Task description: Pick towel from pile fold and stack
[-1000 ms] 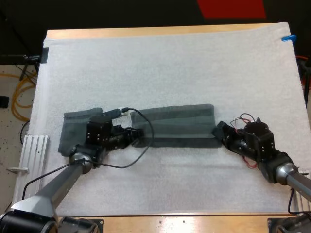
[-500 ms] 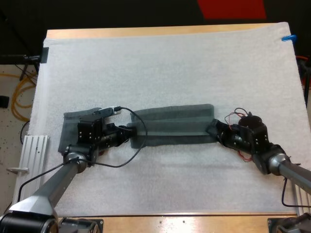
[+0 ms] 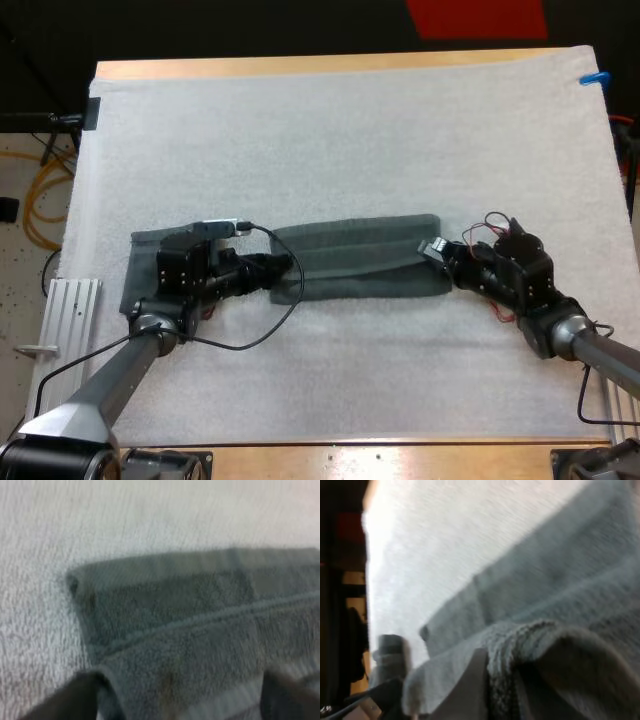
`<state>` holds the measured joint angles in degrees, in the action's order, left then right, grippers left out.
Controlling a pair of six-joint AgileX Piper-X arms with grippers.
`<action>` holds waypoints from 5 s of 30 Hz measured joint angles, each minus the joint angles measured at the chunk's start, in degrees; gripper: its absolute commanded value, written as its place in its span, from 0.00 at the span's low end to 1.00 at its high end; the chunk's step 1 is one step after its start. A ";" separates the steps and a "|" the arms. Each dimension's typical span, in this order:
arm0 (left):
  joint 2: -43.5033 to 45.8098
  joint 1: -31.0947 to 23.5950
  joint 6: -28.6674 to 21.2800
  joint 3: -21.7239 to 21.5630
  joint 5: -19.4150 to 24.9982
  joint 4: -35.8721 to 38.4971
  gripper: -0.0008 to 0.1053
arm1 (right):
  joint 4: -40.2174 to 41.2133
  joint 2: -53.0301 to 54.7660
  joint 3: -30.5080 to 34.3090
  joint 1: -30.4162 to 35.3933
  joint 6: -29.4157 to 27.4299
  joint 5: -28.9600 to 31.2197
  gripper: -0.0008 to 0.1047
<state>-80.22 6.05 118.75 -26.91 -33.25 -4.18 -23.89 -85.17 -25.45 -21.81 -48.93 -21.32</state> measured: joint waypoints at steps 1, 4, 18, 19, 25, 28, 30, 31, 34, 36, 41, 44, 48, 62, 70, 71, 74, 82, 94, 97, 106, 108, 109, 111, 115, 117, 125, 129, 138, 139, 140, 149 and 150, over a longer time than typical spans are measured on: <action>0.00 0.00 0.00 -0.14 0.00 -0.66 0.64 | -0.81 0.00 0.00 0.00 -0.68 0.00 0.01; 0.00 0.00 0.00 -1.42 0.00 -1.50 0.64 | -1.97 0.00 0.00 0.00 -1.68 0.00 0.02; 0.66 0.00 -0.41 -4.73 -4.22 -1.98 0.64 | -3.41 0.00 -1.72 0.00 -4.83 -2.91 0.73; 1.29 0.00 -0.44 -4.73 -4.29 -1.98 0.64 | -3.47 -0.04 -2.60 0.00 -5.28 -3.18 0.72; 9.40 0.00 -1.69 -4.73 -4.32 -1.63 0.64 | -0.34 0.41 -10.46 0.00 -6.04 -7.64 0.72; 14.88 0.00 -4.56 -4.73 -4.09 2.06 0.64 | 6.09 1.81 -13.87 0.00 -9.01 -9.42 0.64; 19.16 0.00 -7.52 -4.85 -2.48 6.70 0.64 | 11.71 3.35 -16.14 0.00 -12.56 -9.62 0.55; 21.17 0.00 -9.18 -5.12 -1.16 9.47 0.64 | 14.67 4.27 -17.21 0.00 -14.86 -9.32 0.49; 26.91 0.00 -14.73 -6.95 2.89 19.14 0.64 | 24.56 7.20 -20.49 0.00 -22.35 -7.05 0.32; 30.07 0.00 -17.71 -8.78 5.34 25.27 0.64 | 30.85 9.26 -22.67 0.00 -27.70 -4.40 0.19; 35.29 0.00 -21.22 -13.35 7.27 41.65 0.64 | 47.38 13.11 -28.21 0.00 -35.87 -0.20 0.01; 36.81 0.00 -21.52 -15.13 7.35 49.54 0.64 | 56.95 13.53 -31.85 -0.42 -39.19 1.36 0.01; 37.28 0.00 -21.57 -15.91 7.35 55.13 0.64 | 67.87 13.44 -34.72 -3.22 -41.52 4.51 0.01; 37.27 0.00 -21.86 -15.91 5.13 56.84 0.64 | 76.93 -6.80 -45.41 -11.12 -42.01 5.95 0.01; 37.27 0.00 -21.86 -15.91 5.14 56.84 0.64 | 82.15 -19.97 -53.47 -11.12 -42.40 3.14 0.01; 37.27 0.00 -21.86 -15.91 5.14 56.84 0.64 | 82.55 -21.03 -54.00 -11.12 -42.45 2.76 0.01; 37.27 0.00 -21.86 -15.91 5.14 56.84 0.64 | 82.96 -23.79 -54.98 -11.12 -42.45 1.42 0.01; 37.27 0.00 -21.86 -15.91 5.14 56.84 0.64 | 82.95 -27.72 -55.30 -11.58 -42.45 -1.51 0.01; 37.27 0.00 -21.86 -15.91 5.14 56.84 0.64 | 78.63 -31.14 -55.45 -11.67 -42.41 -0.33 0.01; 37.27 0.00 -21.86 -15.91 5.14 56.84 0.64 | 76.56 -31.14 -55.94 -11.73 -42.34 2.81 0.01; 37.27 0.00 -21.86 -15.91 5.14 56.95 0.64 | 66.91 -31.14 -61.05 -11.82 -39.92 12.44 0.01; 37.27 0.00 -21.86 -15.91 5.14 56.95 0.64 | 65.80 -31.14 -63.27 -11.82 -38.95 13.40 0.01; 37.27 0.00 -21.86 -15.91 5.14 56.95 0.64 | 65.47 -31.14 -64.36 -11.82 -38.62 13.51 0.01; 37.27 0.00 -21.86 -15.91 5.14 56.95 0.64 | 65.19 -31.14 -66.57 -11.82 -38.39 13.51 0.01; 37.27 0.00 -21.86 -15.91 5.14 56.95 0.64 | 65.36 -30.32 -69.86 -11.82 -38.31 13.51 0.02; 37.27 0.00 -21.86 -15.91 5.14 56.95 0.64 | 65.83 -28.63 -70.36 -11.82 -38.31 13.51 0.06; 37.27 0.00 -21.86 -15.91 5.14 56.95 0.64 | 70.83 -18.23 -70.52 -11.82 -42.46 13.64 0.72; 37.27 0.00 -21.86 -15.91 5.14 56.95 0.64 | 75.43 -13.18 -70.52 -11.82 -43.35 16.50 0.76; 37.27 0.00 -21.86 -15.91 4.51 56.95 0.64 | 86.13 -5.74 -70.52 -7.88 -45.25 22.99 0.75; 37.27 0.00 -21.86 -15.91 4.47 56.95 0.64 | 87.21 -5.35 -70.52 -6.79 -45.35 23.22 0.75; 37.27 0.00 -21.86 -15.91 4.47 56.95 0.64 | 88.36 -5.04 -70.52 -5.67 -45.42 23.33 0.75; 37.27 0.00 -21.86 -15.91 4.33 56.95 0.64 | 92.54 -4.46 -69.54 6.40 -46.97 23.74 0.75; 37.27 0.00 -21.86 -15.91 4.33 56.95 0.64 | 92.56 -4.36 -68.77 7.73 -47.12 23.74 0.75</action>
<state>-42.95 6.05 96.89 -42.81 -28.92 52.77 68.67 -89.53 -94.23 -14.08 -96.04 2.43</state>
